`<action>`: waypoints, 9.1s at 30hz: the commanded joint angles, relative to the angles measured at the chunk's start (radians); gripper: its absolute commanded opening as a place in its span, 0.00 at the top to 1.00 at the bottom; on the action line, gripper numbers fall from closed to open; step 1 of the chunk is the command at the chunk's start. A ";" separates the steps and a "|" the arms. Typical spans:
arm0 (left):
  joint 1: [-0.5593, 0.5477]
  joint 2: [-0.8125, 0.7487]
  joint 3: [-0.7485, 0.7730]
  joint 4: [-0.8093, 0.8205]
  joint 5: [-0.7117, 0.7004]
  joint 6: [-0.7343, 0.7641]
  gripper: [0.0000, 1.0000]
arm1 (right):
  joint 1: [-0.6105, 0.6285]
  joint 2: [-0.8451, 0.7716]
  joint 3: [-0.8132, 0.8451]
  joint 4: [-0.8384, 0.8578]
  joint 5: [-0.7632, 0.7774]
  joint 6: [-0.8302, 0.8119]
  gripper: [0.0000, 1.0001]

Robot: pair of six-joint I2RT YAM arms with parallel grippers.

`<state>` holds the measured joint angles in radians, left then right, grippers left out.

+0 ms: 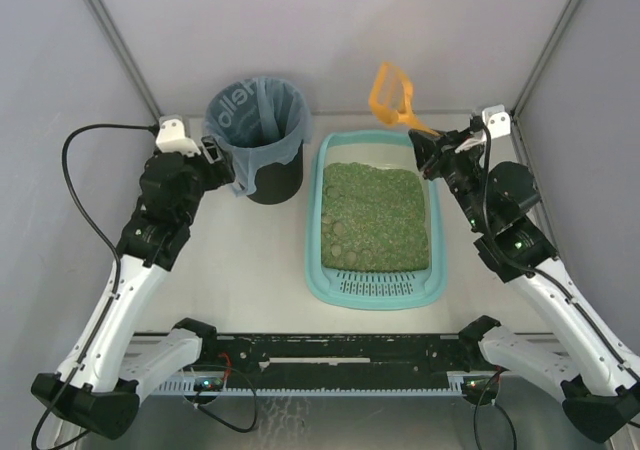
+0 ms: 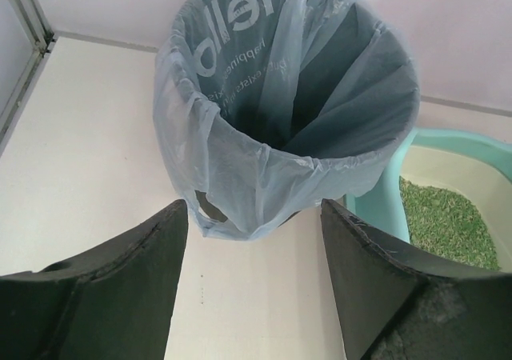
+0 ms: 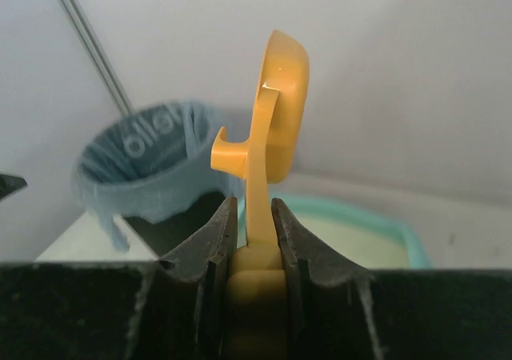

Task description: Clean the litter box

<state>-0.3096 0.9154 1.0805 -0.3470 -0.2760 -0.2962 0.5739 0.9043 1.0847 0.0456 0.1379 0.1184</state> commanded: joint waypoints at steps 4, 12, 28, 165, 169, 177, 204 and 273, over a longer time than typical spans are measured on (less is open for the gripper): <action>-0.078 0.021 0.009 0.011 -0.009 0.024 0.28 | -0.116 -0.022 -0.033 -0.387 -0.103 0.267 1.00; -0.169 0.068 0.025 -0.005 0.011 0.039 0.28 | -0.232 0.032 -0.027 -0.645 -0.358 0.320 1.00; -0.169 0.077 0.028 -0.010 0.030 0.036 0.28 | -0.279 0.395 0.047 -0.730 -0.436 0.289 1.00; -0.168 0.084 0.030 -0.010 0.040 0.032 0.28 | -0.092 0.455 -0.450 0.310 -0.541 0.925 1.00; -0.168 0.084 0.030 -0.010 0.041 0.031 0.28 | -0.113 0.395 -0.472 0.309 -0.522 0.931 1.00; -0.168 0.079 0.030 -0.010 0.044 0.030 0.28 | -0.148 0.308 -0.511 0.282 -0.504 0.934 1.00; -0.168 -0.011 -0.005 -0.022 -0.030 0.013 0.27 | -0.563 -0.103 -0.782 0.468 -0.948 1.146 1.00; 0.001 -0.039 -0.050 -0.003 0.094 -0.043 0.26 | -0.395 0.031 -0.466 0.178 -0.808 0.861 1.00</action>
<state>-0.3553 0.8886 1.0595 -0.3981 -0.2451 -0.2916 0.1497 0.9146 0.4927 0.2398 -0.7479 1.0794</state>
